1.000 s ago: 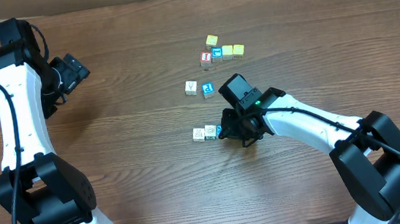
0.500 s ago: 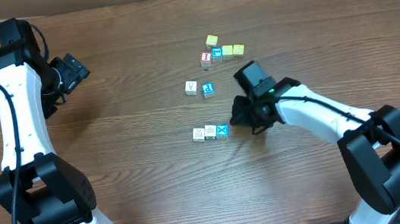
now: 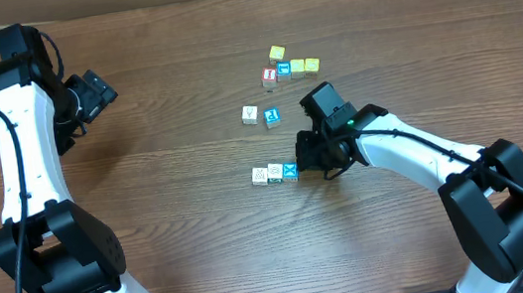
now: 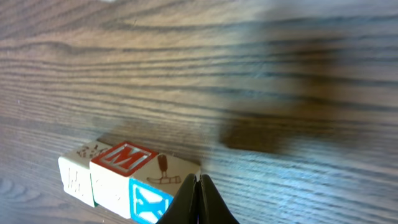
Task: Flip 5 blocks
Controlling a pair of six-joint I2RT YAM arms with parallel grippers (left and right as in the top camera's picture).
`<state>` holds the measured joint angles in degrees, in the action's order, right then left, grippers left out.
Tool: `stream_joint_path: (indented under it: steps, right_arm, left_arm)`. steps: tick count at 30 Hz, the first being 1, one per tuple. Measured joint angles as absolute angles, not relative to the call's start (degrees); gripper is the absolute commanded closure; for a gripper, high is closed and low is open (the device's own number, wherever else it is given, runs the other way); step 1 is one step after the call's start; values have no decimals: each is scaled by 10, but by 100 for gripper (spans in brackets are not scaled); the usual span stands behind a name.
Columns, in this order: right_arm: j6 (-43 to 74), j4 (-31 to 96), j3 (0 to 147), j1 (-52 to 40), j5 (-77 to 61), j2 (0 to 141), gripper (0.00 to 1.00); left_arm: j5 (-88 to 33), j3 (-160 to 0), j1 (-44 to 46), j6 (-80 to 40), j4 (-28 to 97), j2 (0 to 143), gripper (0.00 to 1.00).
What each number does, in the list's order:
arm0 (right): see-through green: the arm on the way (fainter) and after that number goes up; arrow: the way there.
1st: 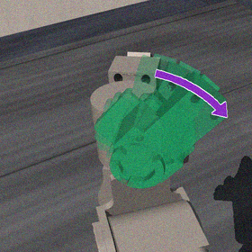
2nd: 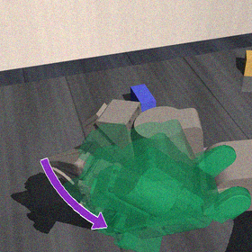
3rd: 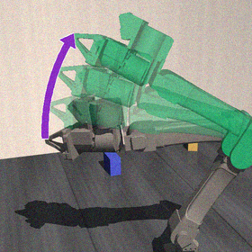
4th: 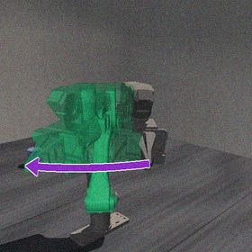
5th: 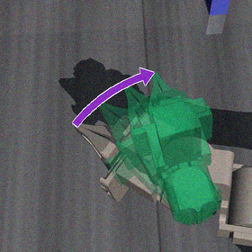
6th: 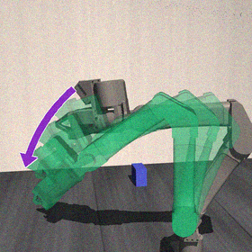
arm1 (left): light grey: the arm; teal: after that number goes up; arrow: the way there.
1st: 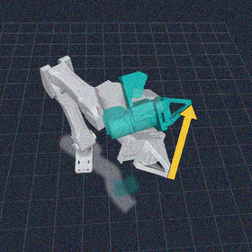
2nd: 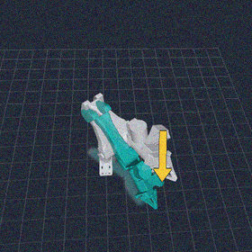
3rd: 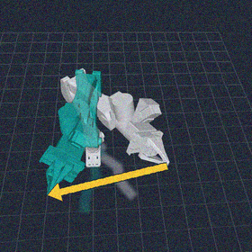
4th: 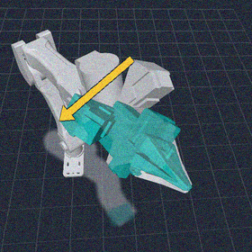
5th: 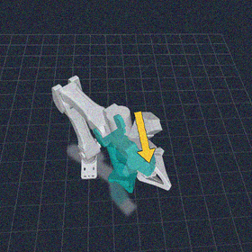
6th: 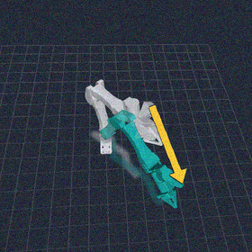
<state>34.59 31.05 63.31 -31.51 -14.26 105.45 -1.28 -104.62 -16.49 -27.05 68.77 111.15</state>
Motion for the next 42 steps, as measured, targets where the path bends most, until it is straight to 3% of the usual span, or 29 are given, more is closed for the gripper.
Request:
stream_joint_path:
  steps: [20,31,42]
  right_arm:
    - [345,298,634,-319,-146,1054,96]
    - [284,486,809,-304,-133,1060,91]
    - [269,520,841,-302,-111,1060,82]
  left_arm:
    - [-13,-1046,-165,-270,688,1112,0]
    - [-13,-1046,-165,-270,687,1112,0]
    - [-13,-1046,-165,-270,686,1112,0]
